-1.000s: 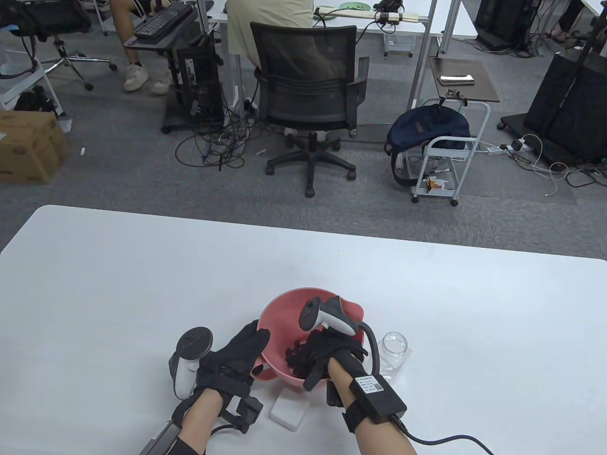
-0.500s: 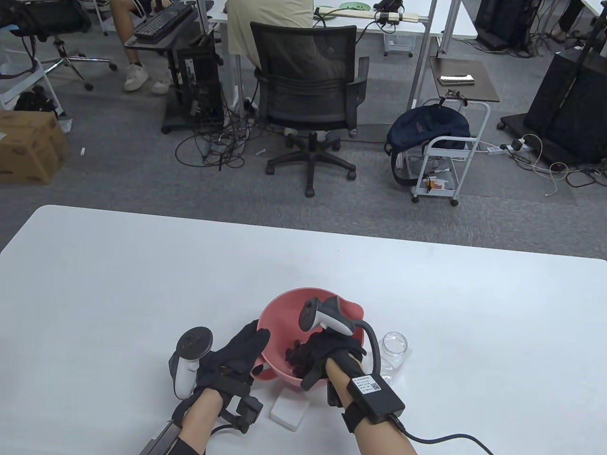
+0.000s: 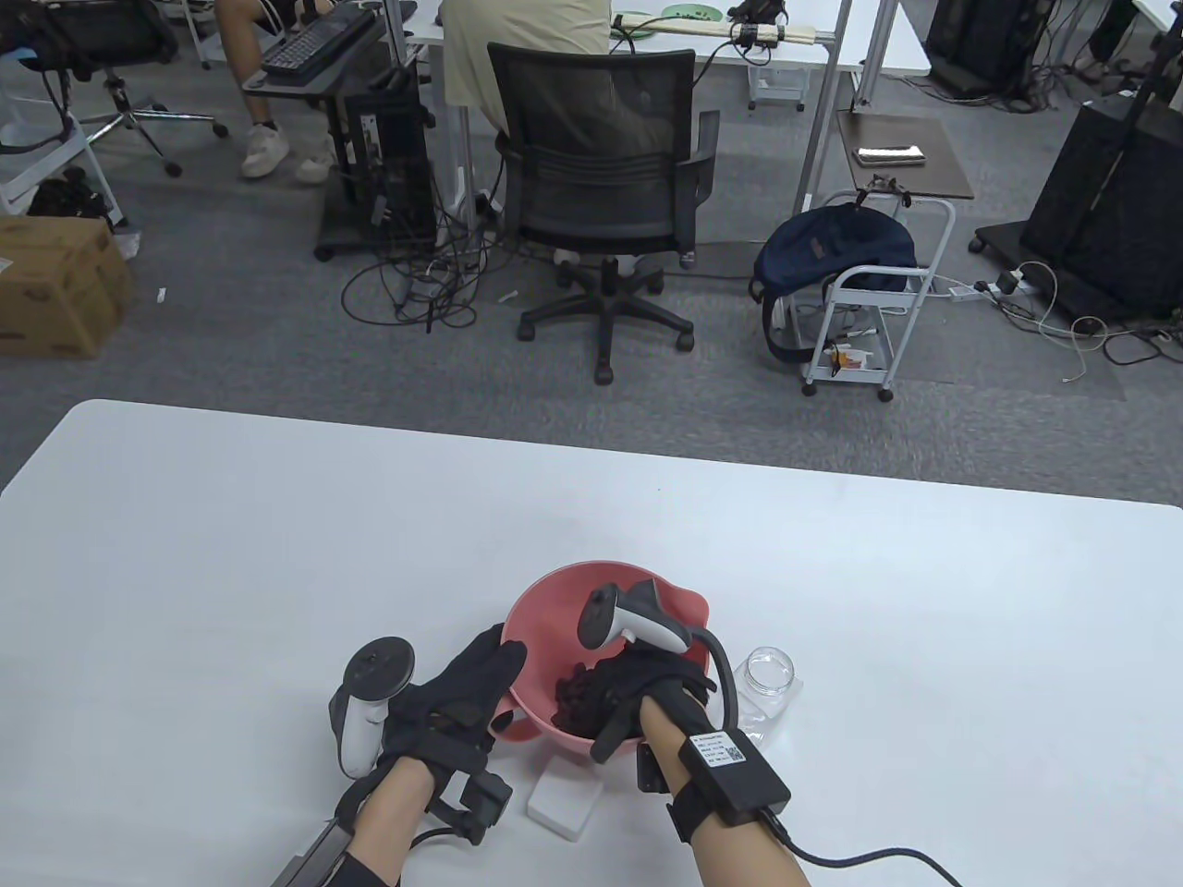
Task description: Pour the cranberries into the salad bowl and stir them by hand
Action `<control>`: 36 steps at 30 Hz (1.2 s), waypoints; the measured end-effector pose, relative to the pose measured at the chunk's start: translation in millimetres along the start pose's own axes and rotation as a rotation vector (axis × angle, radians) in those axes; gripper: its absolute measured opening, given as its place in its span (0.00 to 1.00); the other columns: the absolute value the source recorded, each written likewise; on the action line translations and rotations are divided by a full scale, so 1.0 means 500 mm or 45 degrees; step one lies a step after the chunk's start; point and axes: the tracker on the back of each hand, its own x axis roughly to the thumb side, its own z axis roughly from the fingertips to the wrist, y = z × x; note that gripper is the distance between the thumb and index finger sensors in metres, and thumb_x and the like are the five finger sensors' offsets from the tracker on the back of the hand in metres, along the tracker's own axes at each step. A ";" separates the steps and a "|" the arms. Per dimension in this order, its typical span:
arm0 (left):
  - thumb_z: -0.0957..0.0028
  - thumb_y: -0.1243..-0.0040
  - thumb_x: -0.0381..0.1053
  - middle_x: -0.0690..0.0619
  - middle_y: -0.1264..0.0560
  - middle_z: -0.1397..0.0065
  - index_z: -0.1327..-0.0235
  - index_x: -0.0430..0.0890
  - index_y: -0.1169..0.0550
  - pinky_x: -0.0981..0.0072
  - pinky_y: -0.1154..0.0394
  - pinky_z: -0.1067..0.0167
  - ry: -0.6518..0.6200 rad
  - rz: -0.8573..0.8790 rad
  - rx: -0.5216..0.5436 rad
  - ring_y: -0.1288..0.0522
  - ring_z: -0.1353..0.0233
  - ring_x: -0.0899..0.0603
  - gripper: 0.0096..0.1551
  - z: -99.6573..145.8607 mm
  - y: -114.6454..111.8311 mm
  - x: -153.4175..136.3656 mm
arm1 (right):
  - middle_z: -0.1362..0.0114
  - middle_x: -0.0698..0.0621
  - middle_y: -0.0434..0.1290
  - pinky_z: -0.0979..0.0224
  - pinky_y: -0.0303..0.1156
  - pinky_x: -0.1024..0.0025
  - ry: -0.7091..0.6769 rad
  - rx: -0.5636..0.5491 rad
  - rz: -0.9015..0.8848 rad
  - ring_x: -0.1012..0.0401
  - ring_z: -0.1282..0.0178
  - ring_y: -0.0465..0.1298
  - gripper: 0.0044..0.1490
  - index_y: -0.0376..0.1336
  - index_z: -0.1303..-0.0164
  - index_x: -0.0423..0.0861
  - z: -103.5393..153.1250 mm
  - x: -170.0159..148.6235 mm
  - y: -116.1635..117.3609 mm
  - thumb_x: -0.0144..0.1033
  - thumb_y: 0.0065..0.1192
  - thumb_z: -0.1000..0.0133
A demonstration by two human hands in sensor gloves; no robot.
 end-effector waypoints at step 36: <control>0.49 0.43 0.86 0.66 0.18 0.64 0.19 0.59 0.36 0.66 0.18 0.60 0.002 0.006 -0.007 0.17 0.58 0.54 0.50 0.000 -0.001 0.000 | 0.08 0.78 0.44 0.13 0.67 0.55 -0.122 -0.052 -0.067 0.69 0.07 0.55 0.42 0.45 0.21 0.84 0.010 0.002 -0.005 0.65 0.62 0.42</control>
